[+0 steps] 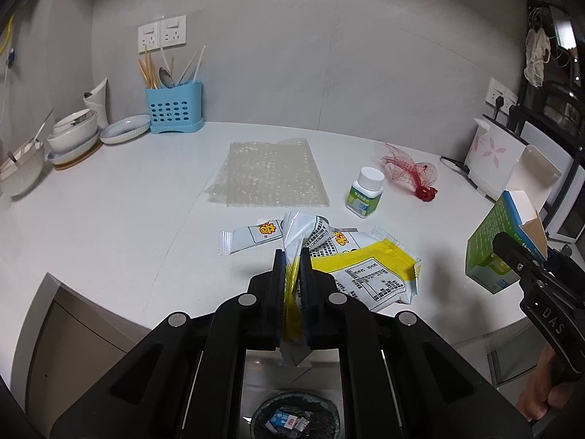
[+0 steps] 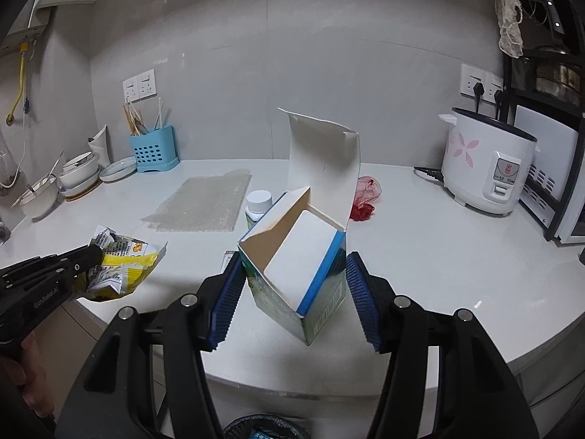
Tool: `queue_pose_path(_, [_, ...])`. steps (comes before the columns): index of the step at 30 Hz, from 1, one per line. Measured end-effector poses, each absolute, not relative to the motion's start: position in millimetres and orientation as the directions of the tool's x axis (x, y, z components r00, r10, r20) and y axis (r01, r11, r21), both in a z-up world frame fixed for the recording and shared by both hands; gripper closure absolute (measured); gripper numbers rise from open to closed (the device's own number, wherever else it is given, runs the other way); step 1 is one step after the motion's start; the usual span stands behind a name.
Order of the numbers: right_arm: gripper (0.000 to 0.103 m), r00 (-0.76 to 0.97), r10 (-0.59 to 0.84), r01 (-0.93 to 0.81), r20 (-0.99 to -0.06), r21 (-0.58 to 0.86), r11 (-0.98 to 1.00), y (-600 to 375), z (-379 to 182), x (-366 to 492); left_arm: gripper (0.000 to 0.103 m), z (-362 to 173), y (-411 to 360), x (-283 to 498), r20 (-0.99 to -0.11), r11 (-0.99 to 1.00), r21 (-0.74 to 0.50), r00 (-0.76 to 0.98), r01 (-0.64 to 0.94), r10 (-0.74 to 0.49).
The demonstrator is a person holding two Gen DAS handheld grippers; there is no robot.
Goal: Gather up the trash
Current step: 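Lift the yellow wrapper and medicine box and carry both down over the wastebasket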
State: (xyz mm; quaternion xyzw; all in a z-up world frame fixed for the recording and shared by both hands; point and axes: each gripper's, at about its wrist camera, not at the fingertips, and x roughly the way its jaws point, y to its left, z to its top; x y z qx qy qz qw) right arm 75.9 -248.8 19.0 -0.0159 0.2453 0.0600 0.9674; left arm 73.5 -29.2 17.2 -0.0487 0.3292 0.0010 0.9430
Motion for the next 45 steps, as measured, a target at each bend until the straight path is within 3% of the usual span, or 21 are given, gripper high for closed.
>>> queue_pose_path(10, [0.049, 0.905, 0.129, -0.15, -0.405, -0.021, 0.989, -234, 5, -9, 0.096, -6, -24, -14, -0.551, 0.992, -0.127, 0.831, 0.016, -0.084])
queue_pose_path(20, [0.049, 0.907, 0.15, -0.165, -0.394, -0.003, 0.986, -233, -53, -67, 0.096, -40, -31, -78, -0.503, 0.992, -0.109, 0.857, 0.068, -0.114])
queue_pose_path(45, [0.049, 0.806, 0.134, -0.14, -0.576, 0.035, 0.99, -234, -273, -81, 0.096, -256, -26, -94, -0.641, 0.988, -0.128, 0.753, 0.084, -0.147])
